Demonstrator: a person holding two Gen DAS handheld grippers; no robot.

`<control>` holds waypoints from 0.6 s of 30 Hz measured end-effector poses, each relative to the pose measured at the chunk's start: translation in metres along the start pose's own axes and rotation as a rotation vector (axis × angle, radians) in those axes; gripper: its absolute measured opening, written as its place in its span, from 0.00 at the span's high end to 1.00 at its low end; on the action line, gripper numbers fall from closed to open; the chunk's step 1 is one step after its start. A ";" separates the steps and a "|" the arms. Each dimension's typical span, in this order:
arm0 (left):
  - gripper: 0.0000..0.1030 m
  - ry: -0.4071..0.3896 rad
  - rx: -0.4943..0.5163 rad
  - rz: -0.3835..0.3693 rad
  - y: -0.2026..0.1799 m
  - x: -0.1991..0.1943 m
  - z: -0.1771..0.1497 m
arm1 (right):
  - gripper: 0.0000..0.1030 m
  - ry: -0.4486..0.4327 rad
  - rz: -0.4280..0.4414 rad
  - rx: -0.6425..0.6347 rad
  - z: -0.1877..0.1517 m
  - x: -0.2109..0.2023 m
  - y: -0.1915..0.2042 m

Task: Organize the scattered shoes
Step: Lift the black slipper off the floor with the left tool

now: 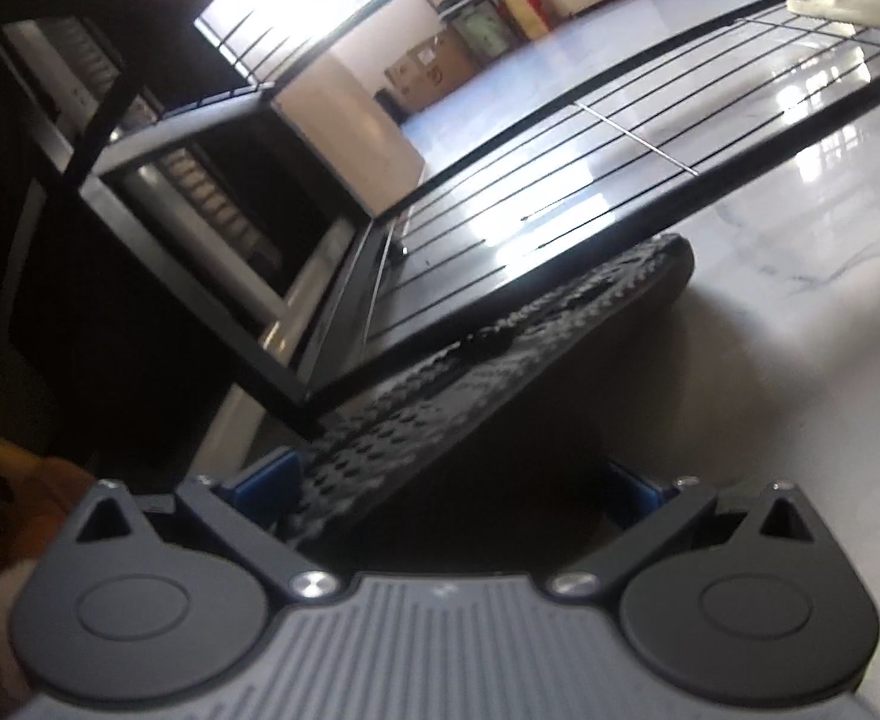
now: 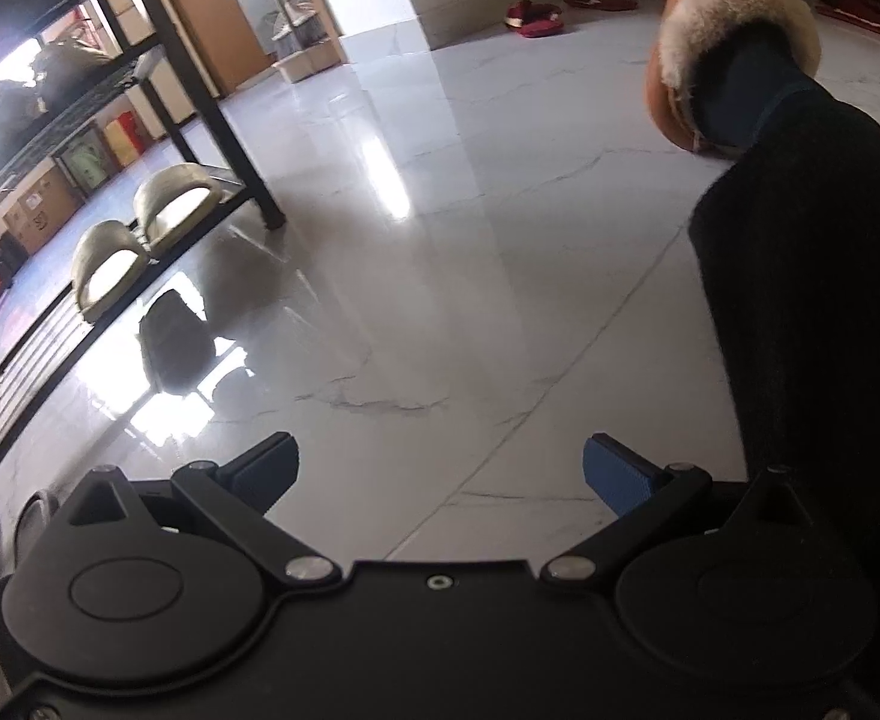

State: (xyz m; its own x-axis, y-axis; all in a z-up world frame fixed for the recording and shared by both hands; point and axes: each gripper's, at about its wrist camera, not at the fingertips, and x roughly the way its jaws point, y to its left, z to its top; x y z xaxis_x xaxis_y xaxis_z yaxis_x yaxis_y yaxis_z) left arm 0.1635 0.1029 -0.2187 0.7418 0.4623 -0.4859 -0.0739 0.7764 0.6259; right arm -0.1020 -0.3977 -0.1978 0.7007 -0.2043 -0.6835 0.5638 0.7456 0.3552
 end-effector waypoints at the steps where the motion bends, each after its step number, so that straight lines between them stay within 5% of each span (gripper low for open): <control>1: 0.01 0.002 0.004 0.002 -0.001 0.001 0.000 | 0.00 0.002 0.016 -0.003 0.000 0.000 0.001; 11: 0.07 0.031 0.061 0.019 -0.016 -0.021 -0.005 | 0.00 0.038 0.051 0.006 -0.002 0.007 0.005; 18: 0.14 0.088 0.007 -0.014 -0.030 -0.063 -0.009 | 0.00 0.044 0.112 0.050 -0.001 0.010 0.004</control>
State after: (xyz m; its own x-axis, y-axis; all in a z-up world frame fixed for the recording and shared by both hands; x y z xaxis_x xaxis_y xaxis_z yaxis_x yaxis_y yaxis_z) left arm 0.1133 0.0541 -0.2122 0.6815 0.4873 -0.5460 -0.0589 0.7801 0.6229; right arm -0.0930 -0.3960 -0.2033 0.7411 -0.0923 -0.6650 0.5051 0.7291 0.4618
